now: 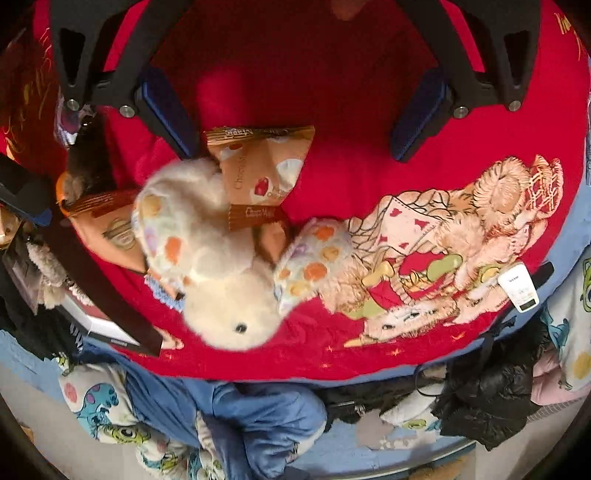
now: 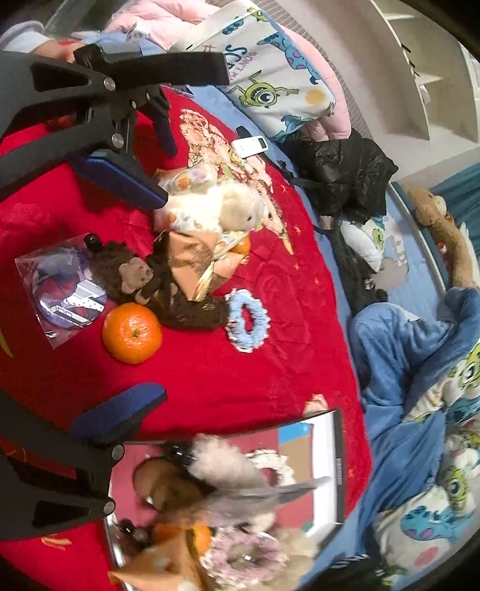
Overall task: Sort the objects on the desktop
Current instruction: 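Close the left gripper on the triangular snack packet while the right approaches the orange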
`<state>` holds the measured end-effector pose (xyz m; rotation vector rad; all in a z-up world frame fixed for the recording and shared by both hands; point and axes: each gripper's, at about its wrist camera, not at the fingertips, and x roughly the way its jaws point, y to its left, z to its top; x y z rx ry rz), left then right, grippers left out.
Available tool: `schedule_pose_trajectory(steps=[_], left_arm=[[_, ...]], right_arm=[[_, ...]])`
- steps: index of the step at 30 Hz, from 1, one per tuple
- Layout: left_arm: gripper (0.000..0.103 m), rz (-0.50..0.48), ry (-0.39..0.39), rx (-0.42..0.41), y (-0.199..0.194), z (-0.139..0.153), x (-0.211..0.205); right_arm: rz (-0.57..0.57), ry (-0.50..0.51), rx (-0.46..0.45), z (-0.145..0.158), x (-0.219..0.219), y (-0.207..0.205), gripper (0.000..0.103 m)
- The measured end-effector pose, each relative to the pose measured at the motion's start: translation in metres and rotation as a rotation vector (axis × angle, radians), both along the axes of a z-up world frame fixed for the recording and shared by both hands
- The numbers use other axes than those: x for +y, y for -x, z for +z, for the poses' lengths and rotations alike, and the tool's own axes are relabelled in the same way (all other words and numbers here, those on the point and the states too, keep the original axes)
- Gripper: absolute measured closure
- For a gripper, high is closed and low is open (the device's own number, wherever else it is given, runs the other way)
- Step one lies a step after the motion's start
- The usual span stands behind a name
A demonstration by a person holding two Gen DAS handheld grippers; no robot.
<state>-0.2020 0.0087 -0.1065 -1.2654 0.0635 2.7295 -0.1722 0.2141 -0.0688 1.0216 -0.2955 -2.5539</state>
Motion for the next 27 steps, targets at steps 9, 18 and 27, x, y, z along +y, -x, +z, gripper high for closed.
schedule_pose_trajectory(steps=[9, 18, 27], left_arm=[[0.0, 0.0, -0.038, 0.015, 0.002, -0.003, -0.005], [0.008, 0.029, -0.023, 0.023, -0.004, -0.005, -0.008], [0.039, 0.119, -0.076, 0.052, -0.008, -0.002, -0.023]], right_arm=[[0.059, -0.085, 0.022, -0.005, -0.015, -0.005, 0.025], [0.05, -0.198, 0.005, -0.009, -0.013, -0.005, 0.042], [0.05, -0.201, 0.003, -0.011, -0.013, -0.005, 0.045]])
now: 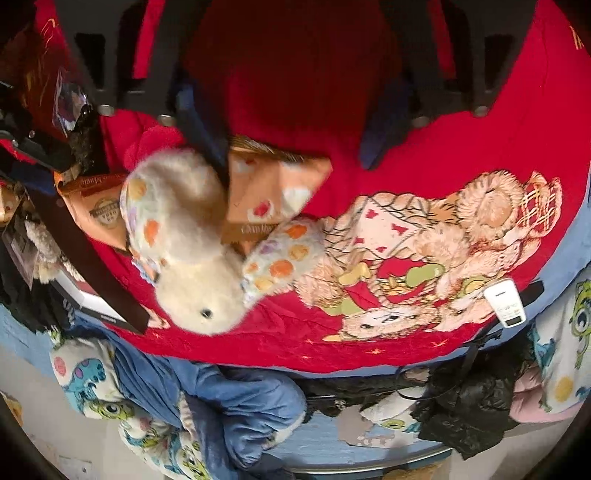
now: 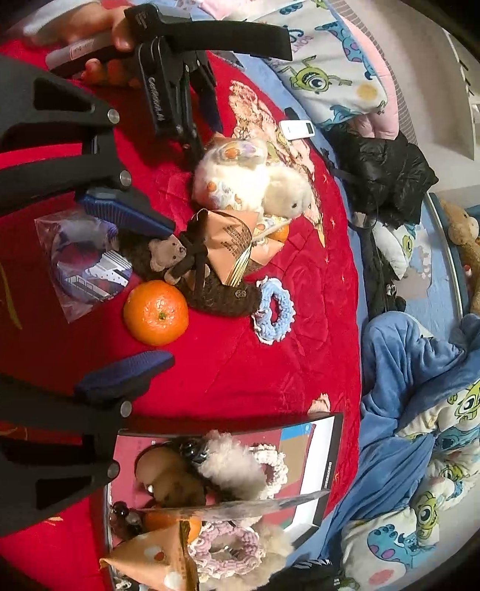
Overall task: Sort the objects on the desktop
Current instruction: 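Close the left gripper on the triangular snack packet while the right approaches the orange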
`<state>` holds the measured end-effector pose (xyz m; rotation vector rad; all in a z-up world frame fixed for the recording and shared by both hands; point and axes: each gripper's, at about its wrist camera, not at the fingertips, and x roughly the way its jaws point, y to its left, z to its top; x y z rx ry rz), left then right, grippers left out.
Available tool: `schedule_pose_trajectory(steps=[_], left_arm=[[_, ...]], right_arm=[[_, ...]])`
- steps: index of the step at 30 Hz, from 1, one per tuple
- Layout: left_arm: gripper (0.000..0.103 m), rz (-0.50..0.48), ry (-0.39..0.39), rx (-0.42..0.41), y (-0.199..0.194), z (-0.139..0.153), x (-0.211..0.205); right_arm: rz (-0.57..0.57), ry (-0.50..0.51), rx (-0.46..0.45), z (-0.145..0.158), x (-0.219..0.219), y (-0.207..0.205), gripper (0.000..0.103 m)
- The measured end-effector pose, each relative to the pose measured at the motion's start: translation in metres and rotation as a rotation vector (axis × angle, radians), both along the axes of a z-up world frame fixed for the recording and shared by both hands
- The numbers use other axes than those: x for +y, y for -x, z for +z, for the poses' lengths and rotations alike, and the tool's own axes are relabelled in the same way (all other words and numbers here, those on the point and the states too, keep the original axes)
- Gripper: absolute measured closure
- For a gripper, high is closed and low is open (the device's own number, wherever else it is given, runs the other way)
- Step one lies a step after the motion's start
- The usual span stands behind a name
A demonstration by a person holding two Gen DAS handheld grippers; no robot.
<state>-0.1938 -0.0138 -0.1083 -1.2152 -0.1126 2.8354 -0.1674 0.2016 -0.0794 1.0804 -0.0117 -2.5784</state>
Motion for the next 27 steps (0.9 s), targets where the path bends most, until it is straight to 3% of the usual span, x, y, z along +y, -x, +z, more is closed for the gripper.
schedule_pose_trajectory(steps=[7, 12, 20, 27], left_arm=[[0.072, 0.026, -0.079, 0.021, -0.004, 0.002, -0.016], [0.088, 0.023, -0.099, 0.03, -0.005, 0.002, -0.018], [0.092, 0.001, -0.118, 0.056, -0.008, 0.005, -0.017], [0.096, -0.012, -0.12, 0.073, -0.011, 0.008, -0.016]], right_arm=[[-0.006, 0.029, -0.017, -0.001, 0.002, 0.001, 0.048], [-0.011, 0.058, -0.026, 0.0, 0.005, 0.0, 0.048], [-0.043, 0.161, -0.061, -0.001, 0.019, 0.002, 0.05], [-0.053, 0.156, -0.055, 0.0, 0.017, 0.0, 0.051]])
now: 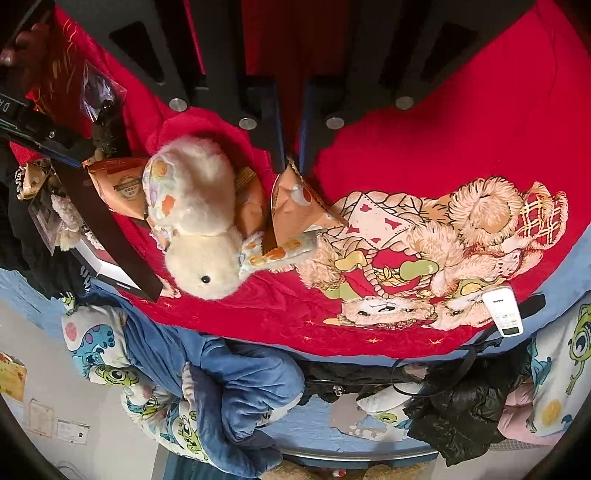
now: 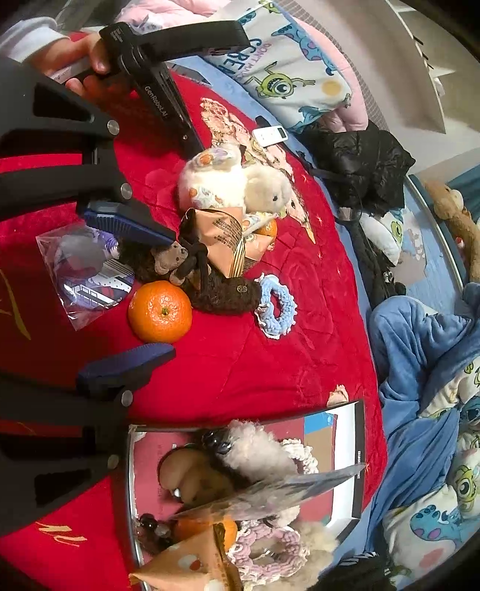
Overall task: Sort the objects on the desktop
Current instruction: 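Close the left gripper on the triangular snack packet while the right approaches the orange, then grasp the mandarin orange with the right gripper while the left lifts the packet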
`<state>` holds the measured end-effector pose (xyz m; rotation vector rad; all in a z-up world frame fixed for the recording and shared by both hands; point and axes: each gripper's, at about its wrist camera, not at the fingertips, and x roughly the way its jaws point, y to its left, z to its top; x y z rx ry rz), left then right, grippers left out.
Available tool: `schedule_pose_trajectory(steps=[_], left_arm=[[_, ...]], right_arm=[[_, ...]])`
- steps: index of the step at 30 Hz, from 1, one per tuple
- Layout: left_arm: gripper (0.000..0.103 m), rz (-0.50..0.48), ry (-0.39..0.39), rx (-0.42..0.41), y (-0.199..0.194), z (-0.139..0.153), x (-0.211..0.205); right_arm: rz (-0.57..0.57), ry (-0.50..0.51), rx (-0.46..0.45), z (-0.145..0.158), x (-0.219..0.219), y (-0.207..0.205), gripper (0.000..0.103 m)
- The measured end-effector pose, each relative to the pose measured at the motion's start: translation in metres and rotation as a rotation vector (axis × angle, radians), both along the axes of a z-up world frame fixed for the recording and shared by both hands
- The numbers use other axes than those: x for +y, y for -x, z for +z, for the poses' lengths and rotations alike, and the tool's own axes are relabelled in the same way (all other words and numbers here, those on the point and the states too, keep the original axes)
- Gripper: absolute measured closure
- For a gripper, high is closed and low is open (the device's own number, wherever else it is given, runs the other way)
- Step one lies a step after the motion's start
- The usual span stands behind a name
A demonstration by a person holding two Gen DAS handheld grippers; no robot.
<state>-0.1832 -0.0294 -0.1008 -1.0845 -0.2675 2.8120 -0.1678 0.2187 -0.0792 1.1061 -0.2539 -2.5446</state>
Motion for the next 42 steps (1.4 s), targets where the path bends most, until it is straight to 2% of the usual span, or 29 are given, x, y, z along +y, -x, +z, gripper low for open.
schedule_pose_trajectory(steps=[4, 6, 9, 13, 15, 19, 23, 26, 30, 37, 42], left_arm=[[0.096, 0.001, -0.001, 0.015, -0.005, 0.002, 0.0], [0.096, 0.0, 0.001, 0.023, -0.007, 0.004, 0.0], [0.096, -0.006, 0.001, 0.021, -0.008, 0.004, 0.0], [0.096, -0.006, -0.008, 0.0, -0.005, -0.001, -0.002], [0.096, -0.008, -0.006, 0.006, -0.006, 0.0, -0.001], [0.096, -0.018, 0.013, 0.012, -0.007, 0.001, 0.003], [0.096, -0.018, 0.006, 0.014, -0.007, 0.001, 0.001], [0.096, -0.012, 0.011, 0.007, -0.006, 0.0, 0.002], [0.096, 0.015, 0.014, -0.014, -0.004, -0.003, -0.001], [0.096, 0.012, 0.042, 0.038, -0.012, 0.003, 0.003], [0.096, -0.006, 0.03, 0.088, -0.022, 0.012, 0.004]], right_arm=[[0.0, 0.003, -0.012, 0.0, 0.001, 0.0, 0.05], [0.004, -0.024, -0.021, -0.003, -0.001, 0.0, 0.041], [-0.025, 0.029, -0.033, -0.006, 0.007, 0.001, 0.04], [-0.083, 0.097, -0.044, -0.006, 0.021, 0.001, 0.046], [-0.099, 0.098, -0.047, -0.007, 0.024, 0.001, 0.056], [-0.079, 0.078, -0.062, -0.012, 0.021, 0.004, 0.051], [-0.046, 0.006, -0.047, -0.013, 0.008, 0.004, 0.049], [-0.041, -0.028, -0.045, -0.015, 0.002, 0.006, 0.053], [-0.009, -0.046, -0.038, -0.016, -0.003, 0.006, 0.066], [-0.008, -0.076, -0.022, -0.012, -0.007, 0.003, 0.068], [-0.026, -0.09, -0.008, -0.006, -0.007, -0.001, 0.067]])
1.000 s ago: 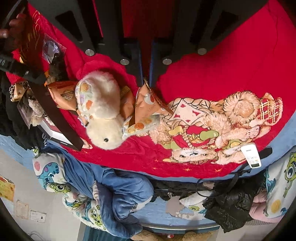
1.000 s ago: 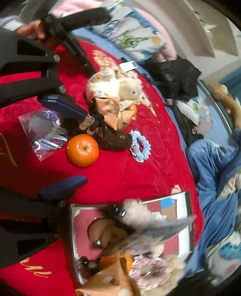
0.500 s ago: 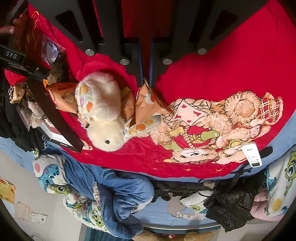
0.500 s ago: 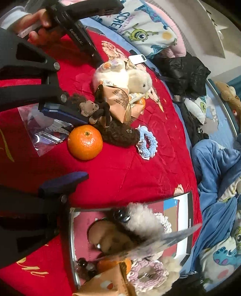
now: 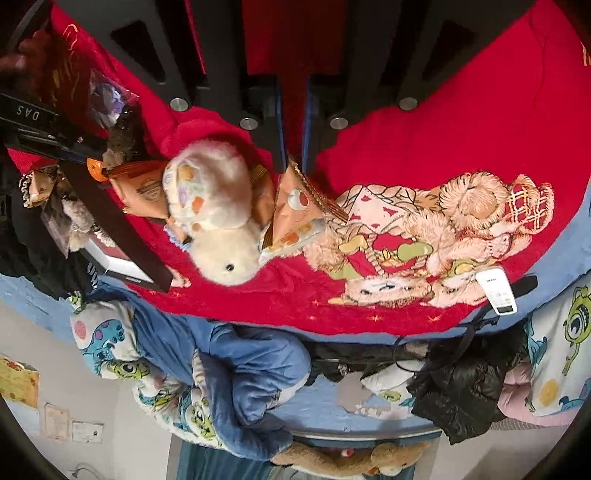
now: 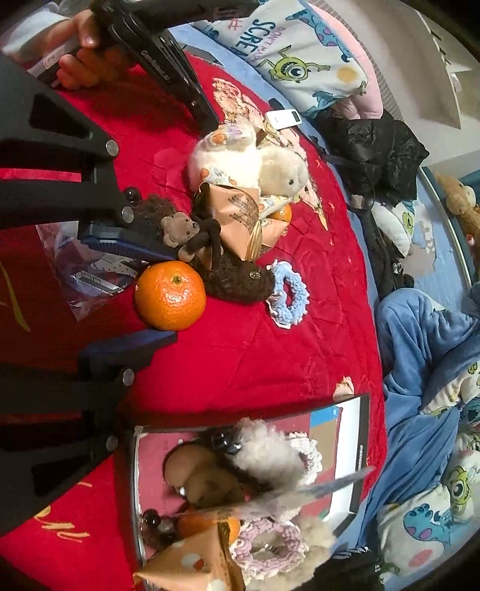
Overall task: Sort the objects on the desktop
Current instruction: 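Grasp the mandarin orange with the right gripper while the left lifts the packet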
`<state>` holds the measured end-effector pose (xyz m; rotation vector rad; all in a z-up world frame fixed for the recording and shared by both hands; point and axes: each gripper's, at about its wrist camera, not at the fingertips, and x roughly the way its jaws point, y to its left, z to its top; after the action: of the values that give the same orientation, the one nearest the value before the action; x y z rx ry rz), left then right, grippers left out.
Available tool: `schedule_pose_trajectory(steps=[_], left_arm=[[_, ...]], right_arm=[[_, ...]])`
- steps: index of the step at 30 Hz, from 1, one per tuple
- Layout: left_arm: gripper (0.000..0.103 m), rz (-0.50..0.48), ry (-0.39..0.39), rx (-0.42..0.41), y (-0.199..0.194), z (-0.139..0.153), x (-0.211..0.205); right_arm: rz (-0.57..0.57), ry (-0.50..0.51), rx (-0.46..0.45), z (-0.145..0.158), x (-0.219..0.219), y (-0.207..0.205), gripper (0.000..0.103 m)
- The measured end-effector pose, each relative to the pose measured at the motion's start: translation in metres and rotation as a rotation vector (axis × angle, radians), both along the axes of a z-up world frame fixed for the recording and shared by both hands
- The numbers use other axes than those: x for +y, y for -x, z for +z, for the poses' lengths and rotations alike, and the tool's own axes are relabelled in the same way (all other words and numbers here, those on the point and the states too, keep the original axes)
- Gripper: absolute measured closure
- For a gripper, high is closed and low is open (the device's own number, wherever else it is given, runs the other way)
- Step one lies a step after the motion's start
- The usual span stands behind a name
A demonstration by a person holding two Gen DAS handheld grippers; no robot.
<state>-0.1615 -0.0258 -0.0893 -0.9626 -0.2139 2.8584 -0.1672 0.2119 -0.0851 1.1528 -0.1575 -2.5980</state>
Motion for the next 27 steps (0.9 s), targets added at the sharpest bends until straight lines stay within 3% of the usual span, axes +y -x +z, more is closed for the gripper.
schedule_pose_trajectory(steps=[11, 21, 27], left_arm=[[0.097, 0.0, 0.026, 0.031, -0.022, 0.01, 0.006], [0.098, 0.0, 0.077, 0.073, -0.062, 0.029, 0.014], [0.098, -0.004, 0.059, 0.092, -0.08, 0.043, 0.017]], right_arm=[[-0.004, 0.055, 0.079, 0.028, 0.006, -0.02, 0.068], [-0.017, 0.114, 0.093, 0.041, 0.013, -0.039, 0.068], [-0.025, 0.143, 0.099, 0.045, 0.014, -0.045, 0.068]])
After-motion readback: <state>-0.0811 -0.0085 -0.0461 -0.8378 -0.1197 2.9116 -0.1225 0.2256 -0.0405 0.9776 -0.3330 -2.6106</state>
